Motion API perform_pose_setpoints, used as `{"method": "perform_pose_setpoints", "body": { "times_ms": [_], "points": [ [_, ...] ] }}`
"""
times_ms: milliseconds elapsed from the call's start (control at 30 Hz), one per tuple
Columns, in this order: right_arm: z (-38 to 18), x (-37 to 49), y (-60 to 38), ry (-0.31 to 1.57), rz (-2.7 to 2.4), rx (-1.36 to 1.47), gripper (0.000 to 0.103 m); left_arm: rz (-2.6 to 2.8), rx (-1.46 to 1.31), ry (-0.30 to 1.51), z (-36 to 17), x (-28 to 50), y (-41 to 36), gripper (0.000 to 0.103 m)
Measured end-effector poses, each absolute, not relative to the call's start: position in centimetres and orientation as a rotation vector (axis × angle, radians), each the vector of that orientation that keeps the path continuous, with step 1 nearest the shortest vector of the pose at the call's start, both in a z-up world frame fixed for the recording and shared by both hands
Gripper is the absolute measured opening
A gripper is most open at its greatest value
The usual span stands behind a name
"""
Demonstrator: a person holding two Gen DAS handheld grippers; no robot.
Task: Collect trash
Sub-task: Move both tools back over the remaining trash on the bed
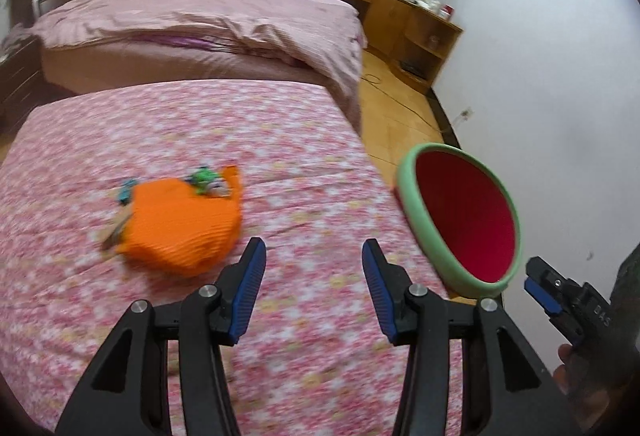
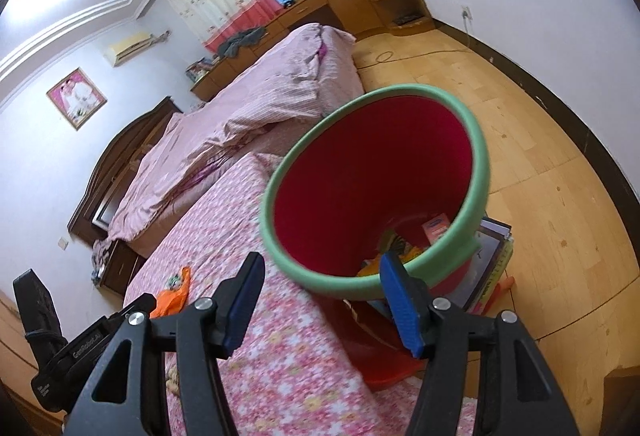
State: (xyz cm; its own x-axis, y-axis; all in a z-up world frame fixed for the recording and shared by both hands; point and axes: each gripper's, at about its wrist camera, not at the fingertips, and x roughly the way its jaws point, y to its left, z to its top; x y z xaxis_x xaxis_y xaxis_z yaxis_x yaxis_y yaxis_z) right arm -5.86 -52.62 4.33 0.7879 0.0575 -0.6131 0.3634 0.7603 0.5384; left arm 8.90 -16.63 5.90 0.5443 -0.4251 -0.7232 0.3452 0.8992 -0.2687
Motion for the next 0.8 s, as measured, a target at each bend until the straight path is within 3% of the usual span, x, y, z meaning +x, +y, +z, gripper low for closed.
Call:
{"method": "perform_pose_setpoints", "body": {
  "times_ms": [800],
  "points": [
    [4.8, -0.8, -42.1, 0.771, -0.008, 0.533, 0.066, -0.201, -0.203, 0.857, 3.9, 10.7, -3.9, 0.05]
  ]
}}
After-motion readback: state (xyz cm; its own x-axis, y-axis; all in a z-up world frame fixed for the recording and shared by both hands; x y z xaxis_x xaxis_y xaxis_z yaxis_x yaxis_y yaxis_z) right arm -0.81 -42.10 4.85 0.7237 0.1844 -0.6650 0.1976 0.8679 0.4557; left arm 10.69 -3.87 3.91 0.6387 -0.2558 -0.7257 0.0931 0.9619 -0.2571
